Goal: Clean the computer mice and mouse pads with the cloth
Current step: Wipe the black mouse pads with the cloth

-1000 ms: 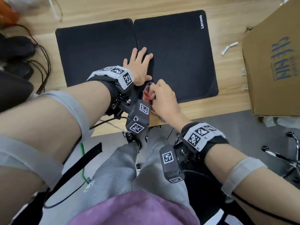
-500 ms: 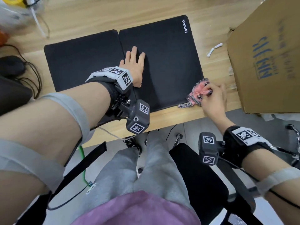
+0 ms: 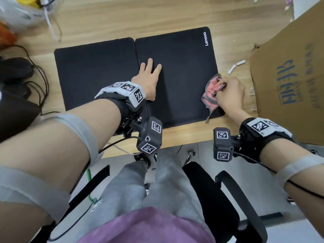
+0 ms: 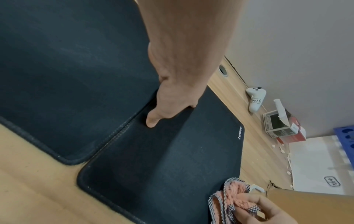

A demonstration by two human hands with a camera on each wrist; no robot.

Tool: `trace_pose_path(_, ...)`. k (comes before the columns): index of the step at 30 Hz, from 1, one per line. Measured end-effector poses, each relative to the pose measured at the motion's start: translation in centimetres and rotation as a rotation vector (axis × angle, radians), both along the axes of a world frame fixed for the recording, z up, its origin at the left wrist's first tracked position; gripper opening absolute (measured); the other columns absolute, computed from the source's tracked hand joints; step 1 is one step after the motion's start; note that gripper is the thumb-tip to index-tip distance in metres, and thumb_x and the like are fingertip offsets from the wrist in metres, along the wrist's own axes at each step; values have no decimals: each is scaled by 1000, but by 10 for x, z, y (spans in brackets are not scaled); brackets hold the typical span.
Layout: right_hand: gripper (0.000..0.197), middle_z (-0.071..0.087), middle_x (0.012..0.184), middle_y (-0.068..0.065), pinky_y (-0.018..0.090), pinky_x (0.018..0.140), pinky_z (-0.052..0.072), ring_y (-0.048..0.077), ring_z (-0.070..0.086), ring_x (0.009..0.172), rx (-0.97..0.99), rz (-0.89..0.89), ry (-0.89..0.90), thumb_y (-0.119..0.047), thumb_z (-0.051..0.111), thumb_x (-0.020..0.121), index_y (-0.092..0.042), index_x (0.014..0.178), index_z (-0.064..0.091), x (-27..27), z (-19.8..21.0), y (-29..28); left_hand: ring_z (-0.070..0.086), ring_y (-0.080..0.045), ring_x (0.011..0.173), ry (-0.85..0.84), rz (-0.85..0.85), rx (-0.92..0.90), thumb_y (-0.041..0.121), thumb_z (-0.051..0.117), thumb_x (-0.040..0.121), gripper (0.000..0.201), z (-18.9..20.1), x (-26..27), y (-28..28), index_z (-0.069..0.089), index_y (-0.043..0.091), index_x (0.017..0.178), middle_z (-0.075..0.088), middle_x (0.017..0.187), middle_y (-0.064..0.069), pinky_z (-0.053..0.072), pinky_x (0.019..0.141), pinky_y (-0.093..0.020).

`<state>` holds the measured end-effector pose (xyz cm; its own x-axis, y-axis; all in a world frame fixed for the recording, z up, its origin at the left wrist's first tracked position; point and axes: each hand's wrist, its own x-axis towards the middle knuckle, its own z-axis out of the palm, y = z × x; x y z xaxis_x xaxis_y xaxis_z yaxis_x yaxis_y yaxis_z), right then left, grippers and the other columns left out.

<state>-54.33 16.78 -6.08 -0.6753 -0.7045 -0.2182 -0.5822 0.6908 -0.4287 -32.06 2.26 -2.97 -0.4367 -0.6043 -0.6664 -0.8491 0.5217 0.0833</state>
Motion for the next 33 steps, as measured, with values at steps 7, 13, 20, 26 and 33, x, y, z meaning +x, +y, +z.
trace_pose_path(7, 36, 68, 98, 8, 24, 72, 36, 27, 62, 92, -26, 150, 53, 10, 49, 75, -18, 85, 68, -8, -4, -38, 26, -23, 141, 150, 81, -57, 20, 75, 82, 81, 3, 8, -5, 30, 26, 149, 14, 160, -1, 45, 85, -41)
trace_pose_path(13, 39, 68, 101, 7, 31, 77, 47, 24, 63, 95, -25, 239, 16, 9, 45, 72, -23, 80, 65, -25, -4, -94, 28, -23, 135, 243, 153, -118, 24, 80, 77, 71, 0, 12, -19, 43, 21, 137, 27, 150, -1, 43, 82, -38)
trace_pose_path(20, 36, 70, 95, -8, 25, 71, 43, 10, 55, 77, -73, 144, -82, 1, 47, 76, -32, 70, 58, -34, -2, -147, 18, -20, 144, 266, 222, -73, 31, 81, 75, 81, -2, 20, -25, 37, 28, 144, 22, 156, 3, 46, 90, -44)
trace_pose_path(26, 31, 59, 112, 8, 28, 82, 42, 19, 57, 89, -55, 167, -32, -3, 51, 80, -31, 83, 63, -10, -2, -131, -1, -17, 150, 305, 231, 16, 30, 74, 85, 84, -13, 30, -20, 23, 32, 152, 1, 163, 9, 38, 104, -50)
trace_pose_path(33, 21, 43, 96, 1, 20, 67, 29, 22, 56, 85, -71, 283, -98, -4, 58, 82, -18, 92, 70, 70, 4, -75, 3, -18, 150, 271, 122, -50, 31, 64, 92, 73, -12, 54, -8, 23, 27, 153, 3, 163, 4, 23, 115, -42)
